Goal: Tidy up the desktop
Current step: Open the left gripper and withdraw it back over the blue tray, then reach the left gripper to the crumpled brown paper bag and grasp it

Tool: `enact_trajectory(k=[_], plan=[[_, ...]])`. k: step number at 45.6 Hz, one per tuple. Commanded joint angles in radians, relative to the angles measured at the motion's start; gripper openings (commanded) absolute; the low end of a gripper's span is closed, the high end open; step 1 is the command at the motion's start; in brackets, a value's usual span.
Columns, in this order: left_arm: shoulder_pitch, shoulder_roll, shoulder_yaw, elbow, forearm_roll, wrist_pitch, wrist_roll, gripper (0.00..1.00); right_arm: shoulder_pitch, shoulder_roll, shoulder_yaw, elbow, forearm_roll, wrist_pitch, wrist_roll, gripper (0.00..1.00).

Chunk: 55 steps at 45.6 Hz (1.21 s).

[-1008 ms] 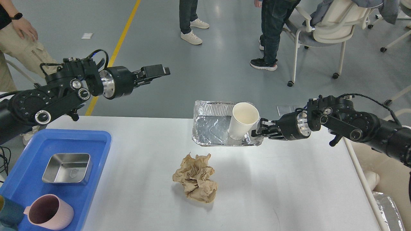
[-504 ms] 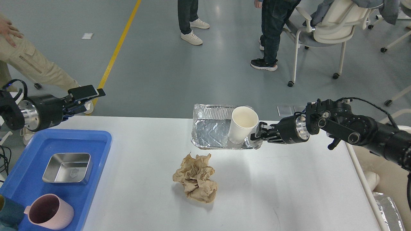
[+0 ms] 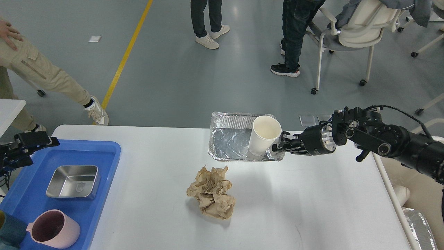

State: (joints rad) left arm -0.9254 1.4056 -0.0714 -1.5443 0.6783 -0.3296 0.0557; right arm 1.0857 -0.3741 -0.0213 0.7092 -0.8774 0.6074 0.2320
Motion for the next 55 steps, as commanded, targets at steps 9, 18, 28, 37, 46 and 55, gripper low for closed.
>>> enact_trajectory(k=[9,18,28,37,46,55], plan=[[0.010,0.001,-0.001,0.003,-0.026,-0.003,-0.068,0.97,0.002,-0.003,0.000,0.003,0.001,0.002,0.000,0.00],[0.008,-0.071,-0.014,0.041,-0.066,0.003,-0.089,0.97,0.006,-0.002,0.000,0.003,0.000,0.002,0.000,0.00],[0.010,-0.174,-0.019,0.055,-0.065,0.021,-0.096,0.97,0.011,-0.002,0.001,0.003,0.001,0.000,-0.002,0.00],[0.008,-0.325,-0.014,0.142,0.174,-0.008,-0.096,0.97,0.011,-0.003,0.001,0.004,0.001,0.002,0.000,0.00],[0.002,-0.453,-0.014,0.196,0.519,-0.048,-0.135,0.97,0.013,-0.003,0.004,0.010,0.001,0.000,0.000,0.00],[-0.010,-0.589,-0.013,0.197,0.704,-0.055,-0.174,0.97,0.011,-0.003,0.004,0.010,0.001,0.000,0.000,0.00]])
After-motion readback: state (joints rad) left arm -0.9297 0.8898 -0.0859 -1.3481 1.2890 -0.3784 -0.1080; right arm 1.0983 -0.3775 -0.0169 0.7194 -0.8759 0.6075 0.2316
